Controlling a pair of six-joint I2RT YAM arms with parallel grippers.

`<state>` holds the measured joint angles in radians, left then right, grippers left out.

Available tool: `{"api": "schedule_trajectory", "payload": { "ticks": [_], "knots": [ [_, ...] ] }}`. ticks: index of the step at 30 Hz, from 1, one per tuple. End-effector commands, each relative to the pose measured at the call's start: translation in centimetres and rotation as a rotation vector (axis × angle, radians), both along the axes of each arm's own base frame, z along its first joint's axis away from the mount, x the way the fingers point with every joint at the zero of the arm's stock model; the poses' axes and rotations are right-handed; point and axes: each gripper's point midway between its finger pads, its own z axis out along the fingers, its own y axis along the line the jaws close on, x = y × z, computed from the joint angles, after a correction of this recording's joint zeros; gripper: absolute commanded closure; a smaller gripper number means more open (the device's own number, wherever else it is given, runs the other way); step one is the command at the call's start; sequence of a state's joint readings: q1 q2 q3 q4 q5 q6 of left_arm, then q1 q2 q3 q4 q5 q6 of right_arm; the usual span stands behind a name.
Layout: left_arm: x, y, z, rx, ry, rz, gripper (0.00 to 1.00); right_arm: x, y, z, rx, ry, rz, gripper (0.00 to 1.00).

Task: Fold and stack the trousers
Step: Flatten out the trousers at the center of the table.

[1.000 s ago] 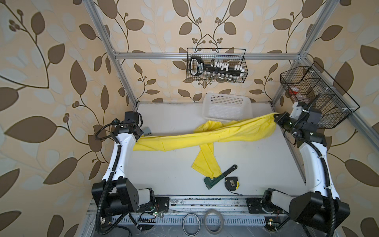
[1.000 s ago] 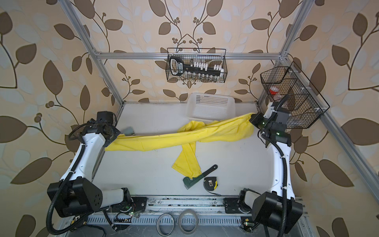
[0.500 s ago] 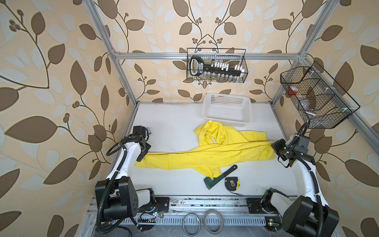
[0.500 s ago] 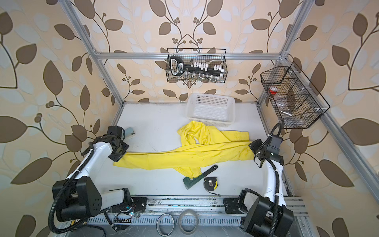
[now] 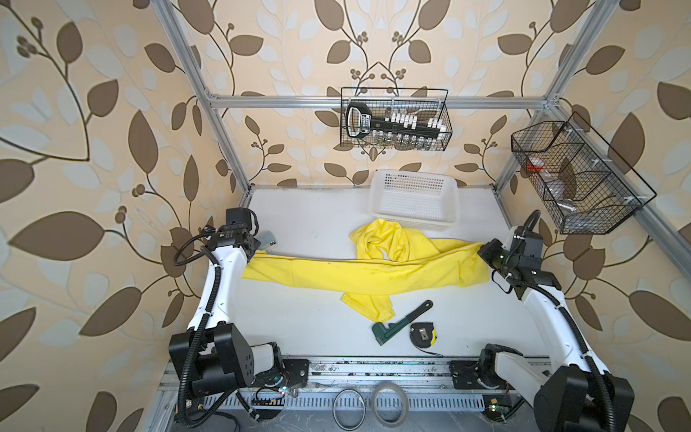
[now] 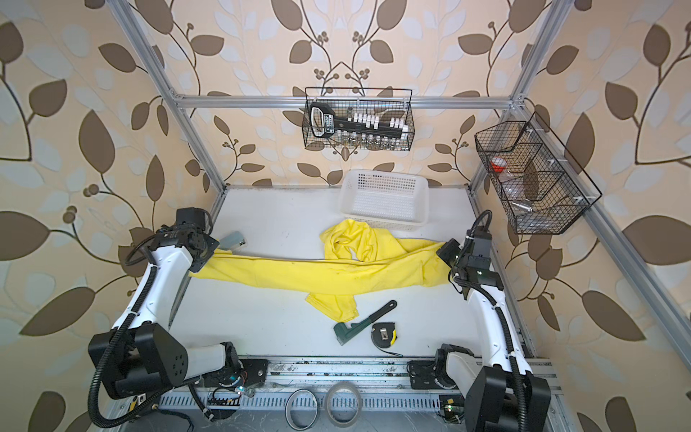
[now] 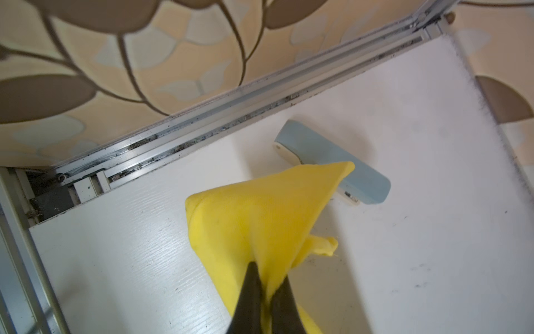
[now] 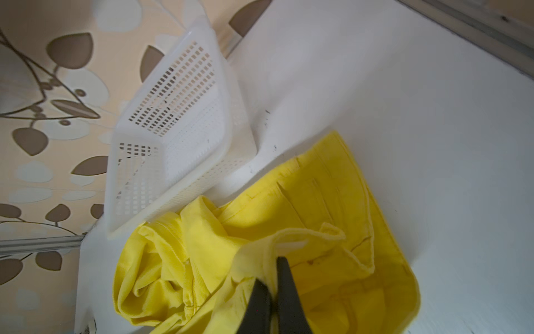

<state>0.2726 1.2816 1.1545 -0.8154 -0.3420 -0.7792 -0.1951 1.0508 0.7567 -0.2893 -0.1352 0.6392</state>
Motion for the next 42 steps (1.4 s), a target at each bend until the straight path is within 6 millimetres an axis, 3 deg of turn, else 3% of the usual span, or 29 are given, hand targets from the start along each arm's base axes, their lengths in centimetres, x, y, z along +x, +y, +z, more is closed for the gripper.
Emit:
{"api": "schedule_trajectory", "payload": {
  "ticks": [1, 5, 8, 11, 13, 16, 19, 26, 30, 36, 42],
  "knots": [
    [0.9, 2.5, 3.7, 0.085, -0.054, 0.040, 1.00, 3.7, -0.2, 4.8, -0.075, -0.159, 0.006, 1.00],
    [1.2, 2.8, 4.5, 0.078, -0.062, 0.050, 1.00, 5.9, -0.1, 9.1, -0.090, -0.257, 0.050, 1.00],
    [-0.3, 2.6, 3.5, 0.082, -0.038, 0.057, 1.00, 4.2, -2.0, 10.6, -0.062, -0.263, 0.002, 1.00],
    [-2.5, 1.7, 0.2, 0.033, 0.011, 0.078, 1.00, 1.3, -2.8, 6.5, -0.022, -0.131, -0.031, 1.00],
    [-3.6, 0.1, -2.7, -0.049, 0.030, 0.063, 1.00, -0.8, -2.3, 2.5, -0.013, -0.053, -0.031, 1.00],
    [-5.2, -2.4, -6.5, -0.160, 0.072, 0.033, 1.00, -3.9, -3.3, -3.5, 0.002, 0.064, -0.087, 1.00],
    [-6.7, -3.6, -8.8, -0.195, 0.114, 0.021, 1.00, -5.7, -4.5, -6.2, 0.013, 0.115, -0.176, 1.00],
    [-9.1, -5.5, -10.6, -0.244, 0.154, -0.005, 1.00, -7.8, -6.7, -7.9, 0.007, 0.137, -0.301, 1.00],
    [-10.4, -5.4, -11.2, -0.231, 0.184, 0.017, 1.00, -8.7, -7.3, -8.4, -0.003, 0.162, -0.342, 1.00],
    [-11.5, -4.2, -9.0, -0.150, 0.141, 0.075, 1.00, -10.5, -7.7, -9.1, -0.030, 0.185, -0.394, 1.00],
    [-11.9, -4.2, -9.1, -0.149, 0.157, 0.085, 1.00, -12.6, -7.5, -9.9, -0.053, 0.244, -0.425, 0.80]
  ]
}}
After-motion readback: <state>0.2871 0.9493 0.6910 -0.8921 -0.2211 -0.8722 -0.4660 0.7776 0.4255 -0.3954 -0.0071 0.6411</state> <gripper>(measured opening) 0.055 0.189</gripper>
